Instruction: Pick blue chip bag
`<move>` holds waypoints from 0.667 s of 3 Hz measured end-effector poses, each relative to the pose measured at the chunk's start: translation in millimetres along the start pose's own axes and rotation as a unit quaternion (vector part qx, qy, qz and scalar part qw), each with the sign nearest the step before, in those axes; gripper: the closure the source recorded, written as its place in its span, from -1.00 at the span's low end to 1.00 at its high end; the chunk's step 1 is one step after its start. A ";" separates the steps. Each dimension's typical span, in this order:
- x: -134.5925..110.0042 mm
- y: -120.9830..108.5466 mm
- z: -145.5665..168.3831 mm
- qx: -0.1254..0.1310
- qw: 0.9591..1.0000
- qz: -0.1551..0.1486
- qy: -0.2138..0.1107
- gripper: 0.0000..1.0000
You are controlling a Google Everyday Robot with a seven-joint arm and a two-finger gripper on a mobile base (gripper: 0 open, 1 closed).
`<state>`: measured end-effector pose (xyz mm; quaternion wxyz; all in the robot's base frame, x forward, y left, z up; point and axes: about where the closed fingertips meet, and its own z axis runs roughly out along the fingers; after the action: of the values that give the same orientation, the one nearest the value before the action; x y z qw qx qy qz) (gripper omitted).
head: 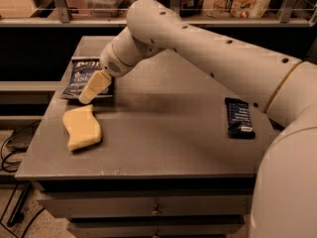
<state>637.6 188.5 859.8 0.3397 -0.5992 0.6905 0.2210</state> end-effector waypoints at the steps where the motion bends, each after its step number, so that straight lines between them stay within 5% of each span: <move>1: 1.1 -1.5 9.3 -0.010 1.000 -0.001 -0.010 -0.19; 2: -0.8 -1.9 11.6 -0.015 1.000 -0.005 -0.016 0.28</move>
Offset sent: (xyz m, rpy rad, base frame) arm 0.0075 0.0077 -0.0044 0.0445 0.0022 0.0397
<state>641.9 197.0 852.8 0.3425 -0.6037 0.6789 0.2392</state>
